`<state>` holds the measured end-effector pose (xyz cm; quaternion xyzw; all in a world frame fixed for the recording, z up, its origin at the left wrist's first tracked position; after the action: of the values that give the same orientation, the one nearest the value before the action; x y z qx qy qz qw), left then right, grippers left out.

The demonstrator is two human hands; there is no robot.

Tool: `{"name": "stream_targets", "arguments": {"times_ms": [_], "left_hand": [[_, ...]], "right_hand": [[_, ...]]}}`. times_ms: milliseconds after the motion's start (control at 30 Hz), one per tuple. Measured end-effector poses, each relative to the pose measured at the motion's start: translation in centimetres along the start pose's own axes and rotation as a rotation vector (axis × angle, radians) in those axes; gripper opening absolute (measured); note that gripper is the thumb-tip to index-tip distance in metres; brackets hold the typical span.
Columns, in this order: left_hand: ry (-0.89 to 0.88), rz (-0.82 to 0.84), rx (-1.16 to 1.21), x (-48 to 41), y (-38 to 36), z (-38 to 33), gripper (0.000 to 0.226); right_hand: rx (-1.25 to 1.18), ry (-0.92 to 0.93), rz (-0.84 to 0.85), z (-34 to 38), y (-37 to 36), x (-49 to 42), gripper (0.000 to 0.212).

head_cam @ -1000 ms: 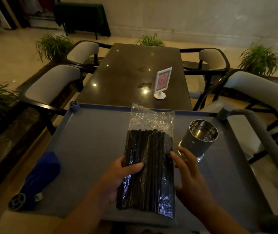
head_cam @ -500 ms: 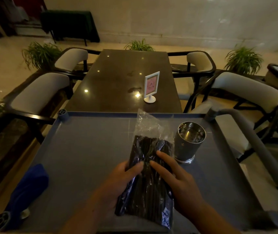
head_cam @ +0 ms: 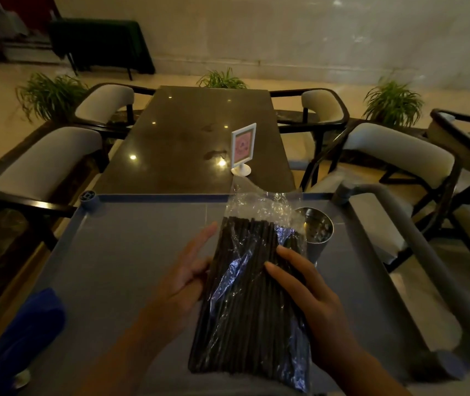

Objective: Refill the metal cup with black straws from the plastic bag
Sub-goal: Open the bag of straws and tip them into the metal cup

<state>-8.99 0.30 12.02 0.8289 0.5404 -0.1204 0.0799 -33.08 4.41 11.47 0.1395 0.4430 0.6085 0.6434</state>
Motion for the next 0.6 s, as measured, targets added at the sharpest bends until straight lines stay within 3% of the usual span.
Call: {"name": "stream_targets", "arguments": {"times_ms": [100,233,400,500,600], "left_hand": [[-0.090,0.115,-0.156,0.1,-0.3,0.0,0.070],[-0.086,0.210,-0.411,0.3,-1.1,0.5,0.077],[-0.135,0.231,-0.487,-0.5,-2.8,1.1,0.062],[-0.248,0.311,-0.677,-0.8,-3.9,1.9,0.080],[-0.273,0.275,-0.671,-1.3,-4.8,3.2,0.085]], "right_hand": [[-0.004,-0.021,-0.006,0.1,0.6,-0.3,0.073],[-0.027,-0.019,-0.012,0.3,0.4,-0.4,0.065],[-0.071,-0.086,-0.029,-0.1,-0.1,0.1,0.071],[-0.100,-0.101,-0.061,-0.5,-0.3,0.4,0.071],[-0.114,-0.115,-0.061,-1.0,-0.1,0.7,0.073]]}}
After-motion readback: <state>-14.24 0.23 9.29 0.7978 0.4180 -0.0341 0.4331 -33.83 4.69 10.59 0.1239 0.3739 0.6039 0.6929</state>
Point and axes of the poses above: each hand's wrist, its own x-axis away from the middle knuckle, its own y-axis out of the back of the hand, z = x × y, the point moved 1 cm from there along -x, towards the middle knuckle, and after that the axes turned 12 degrees about -y, right-handed, at the moved point
